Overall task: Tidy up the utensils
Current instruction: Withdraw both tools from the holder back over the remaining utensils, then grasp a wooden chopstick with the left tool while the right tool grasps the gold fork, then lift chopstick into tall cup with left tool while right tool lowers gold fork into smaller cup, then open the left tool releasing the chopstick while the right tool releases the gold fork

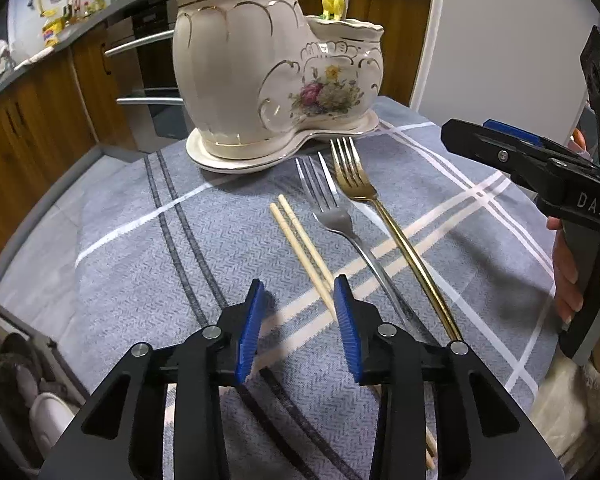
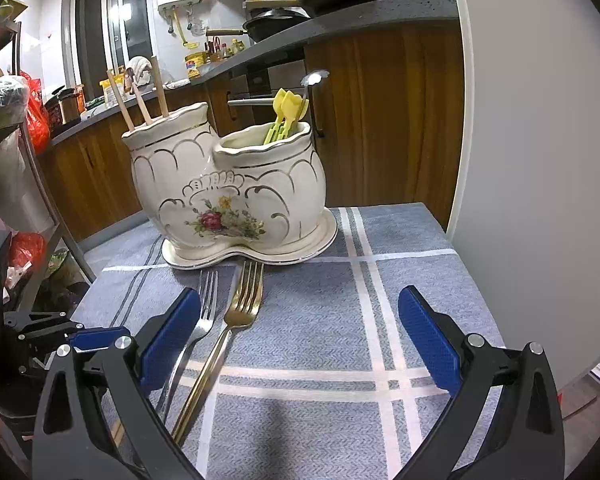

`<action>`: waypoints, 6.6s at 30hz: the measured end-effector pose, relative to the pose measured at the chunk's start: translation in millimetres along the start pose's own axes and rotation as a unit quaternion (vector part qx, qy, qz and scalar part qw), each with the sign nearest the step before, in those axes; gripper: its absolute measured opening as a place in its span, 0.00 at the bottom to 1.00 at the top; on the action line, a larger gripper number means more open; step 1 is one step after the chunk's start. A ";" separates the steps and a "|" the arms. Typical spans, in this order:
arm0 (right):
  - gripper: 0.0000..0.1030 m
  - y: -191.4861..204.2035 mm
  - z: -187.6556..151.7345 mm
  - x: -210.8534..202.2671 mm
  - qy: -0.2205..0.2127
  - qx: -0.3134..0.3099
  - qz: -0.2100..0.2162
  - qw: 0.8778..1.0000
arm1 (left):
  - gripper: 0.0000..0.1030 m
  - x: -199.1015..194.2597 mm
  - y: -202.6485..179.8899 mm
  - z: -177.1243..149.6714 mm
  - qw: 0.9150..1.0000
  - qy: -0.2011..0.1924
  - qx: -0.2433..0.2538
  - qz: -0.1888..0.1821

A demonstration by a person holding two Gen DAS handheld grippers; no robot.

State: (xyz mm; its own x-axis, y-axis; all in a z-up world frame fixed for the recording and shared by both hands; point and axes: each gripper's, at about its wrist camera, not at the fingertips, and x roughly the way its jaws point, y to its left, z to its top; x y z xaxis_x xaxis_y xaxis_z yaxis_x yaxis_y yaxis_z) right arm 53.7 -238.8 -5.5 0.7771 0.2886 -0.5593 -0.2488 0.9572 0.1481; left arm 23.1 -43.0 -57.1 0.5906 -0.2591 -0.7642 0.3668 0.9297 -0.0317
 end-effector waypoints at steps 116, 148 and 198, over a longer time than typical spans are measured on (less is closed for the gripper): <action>0.05 17.1 101.9 -60.9 -0.241 -0.023 0.074 0.968 | 0.05 -113.7 50.8 109.4 0.923 -0.374 -0.063 -0.063; 0.05 10.1 124.3 17.3 -0.223 -0.004 0.081 0.971 | 0.05 -69.9 20.6 174.7 0.883 -0.464 -0.013 0.074; 0.06 -6.2 91.6 25.1 -0.160 0.012 0.044 0.986 | 0.17 -50.5 37.6 94.0 0.941 -0.334 -0.029 0.042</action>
State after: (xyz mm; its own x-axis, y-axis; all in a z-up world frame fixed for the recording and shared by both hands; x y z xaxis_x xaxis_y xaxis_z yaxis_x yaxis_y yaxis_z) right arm 127.7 -235.2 54.2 0.8963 0.3604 -0.2586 -0.3131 0.9270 0.2066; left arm 74.6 -19.6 40.9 0.9433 -0.2716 -0.1909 0.2691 0.9623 -0.0396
